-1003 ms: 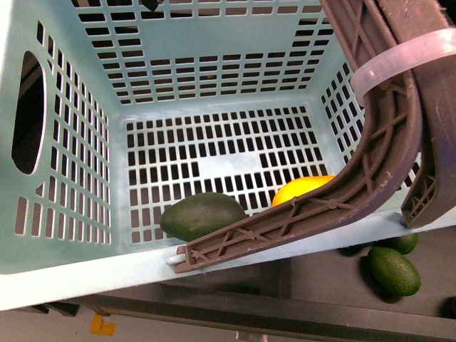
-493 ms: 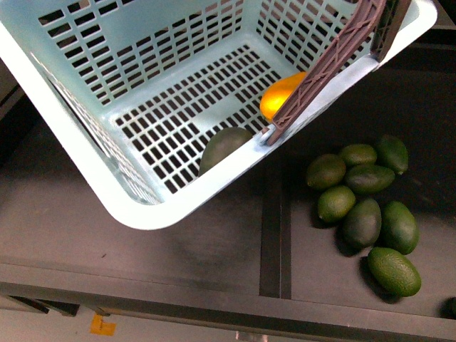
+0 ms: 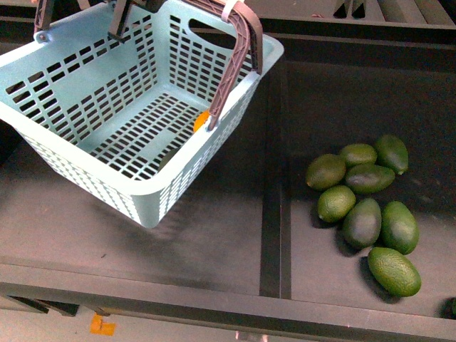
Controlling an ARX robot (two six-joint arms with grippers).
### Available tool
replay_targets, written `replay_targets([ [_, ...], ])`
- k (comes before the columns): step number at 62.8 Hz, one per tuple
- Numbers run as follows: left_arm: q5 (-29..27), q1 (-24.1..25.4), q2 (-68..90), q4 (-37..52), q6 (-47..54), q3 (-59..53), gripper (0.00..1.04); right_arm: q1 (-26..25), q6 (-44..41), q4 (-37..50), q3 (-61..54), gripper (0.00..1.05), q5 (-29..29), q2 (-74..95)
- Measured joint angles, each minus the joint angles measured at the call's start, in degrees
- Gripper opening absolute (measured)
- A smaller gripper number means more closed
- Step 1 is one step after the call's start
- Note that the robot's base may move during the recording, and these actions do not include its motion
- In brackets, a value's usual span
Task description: Pick mango and avocado into basket
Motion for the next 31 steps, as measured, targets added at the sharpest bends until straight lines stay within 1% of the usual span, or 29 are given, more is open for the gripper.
replay_targets([
  [13, -0.3, 2.4, 4.9, -1.4, -2.6, 4.5, 0.14, 0.0, 0.0, 0.0, 0.0, 0.96, 0.0, 0.0],
  [27, 0.6, 4.7, 6.9, -1.1, -7.0, 4.6, 0.14, 0.0, 0.0, 0.0, 0.0, 0.96, 0.0, 0.0],
  [31, 0.8, 5.5, 6.9, 0.4, -8.0, 3.1, 0.14, 0.0, 0.0, 0.0, 0.0, 0.96, 0.0, 0.0],
])
